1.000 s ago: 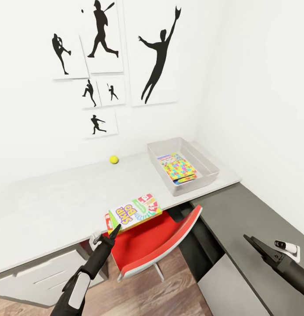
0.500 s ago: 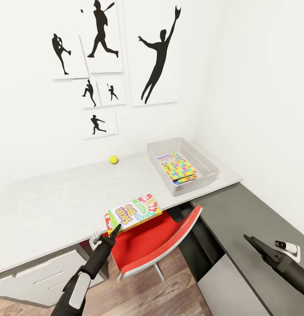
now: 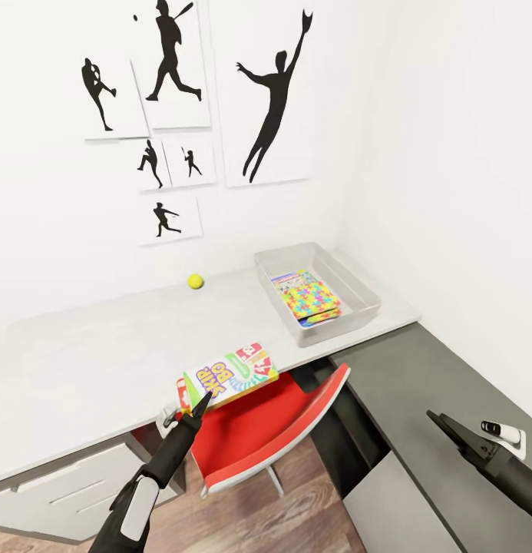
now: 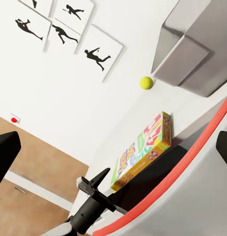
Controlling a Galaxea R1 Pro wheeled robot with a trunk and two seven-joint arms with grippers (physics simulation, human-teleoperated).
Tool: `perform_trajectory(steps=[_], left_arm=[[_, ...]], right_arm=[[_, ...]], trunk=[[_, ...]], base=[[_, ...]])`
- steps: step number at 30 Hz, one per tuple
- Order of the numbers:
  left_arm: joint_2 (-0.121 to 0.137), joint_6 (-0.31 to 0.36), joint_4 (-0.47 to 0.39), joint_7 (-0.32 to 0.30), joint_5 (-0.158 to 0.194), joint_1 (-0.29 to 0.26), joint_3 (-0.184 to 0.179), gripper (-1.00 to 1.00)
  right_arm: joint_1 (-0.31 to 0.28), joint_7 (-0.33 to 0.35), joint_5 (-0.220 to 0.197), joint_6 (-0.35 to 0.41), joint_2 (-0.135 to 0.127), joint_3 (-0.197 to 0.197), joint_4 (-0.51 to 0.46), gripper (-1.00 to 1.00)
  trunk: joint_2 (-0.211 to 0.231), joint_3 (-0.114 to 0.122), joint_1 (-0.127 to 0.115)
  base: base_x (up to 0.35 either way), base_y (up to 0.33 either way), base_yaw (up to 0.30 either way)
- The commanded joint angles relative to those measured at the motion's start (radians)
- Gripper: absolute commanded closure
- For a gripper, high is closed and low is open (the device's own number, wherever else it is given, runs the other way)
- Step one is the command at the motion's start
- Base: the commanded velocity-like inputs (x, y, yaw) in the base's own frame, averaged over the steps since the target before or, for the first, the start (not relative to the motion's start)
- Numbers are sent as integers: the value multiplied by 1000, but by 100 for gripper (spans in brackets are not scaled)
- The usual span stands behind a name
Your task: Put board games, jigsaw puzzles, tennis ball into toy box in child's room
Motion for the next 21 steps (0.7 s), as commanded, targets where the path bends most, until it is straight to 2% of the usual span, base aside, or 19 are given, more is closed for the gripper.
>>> perform_trajectory(steps=[1,4,5,21], left_arm=[[-1,10,0,-5,5,-1,4,-100],[-1,6,0,-5,5,-1,4,-100],[-1,5,0,-5,5,-1,4,100],[-1,1,0,-4,5,-1,4,100]], right_arm=[[-1,1,-4,9,0,0,0,-100],[-1,1,-4,9,0,0,0,-100],[-1,1,-4,9,0,0,0,-100],[-1,1,-4,10,0,0,0,-100]], trunk=[[-1,-1,0],[-1,-1,0],[-1,-1,0],[-1,-1,0]], base=[[3,-3,0],[2,-2,0],[1,-1,0],[0,0,0]])
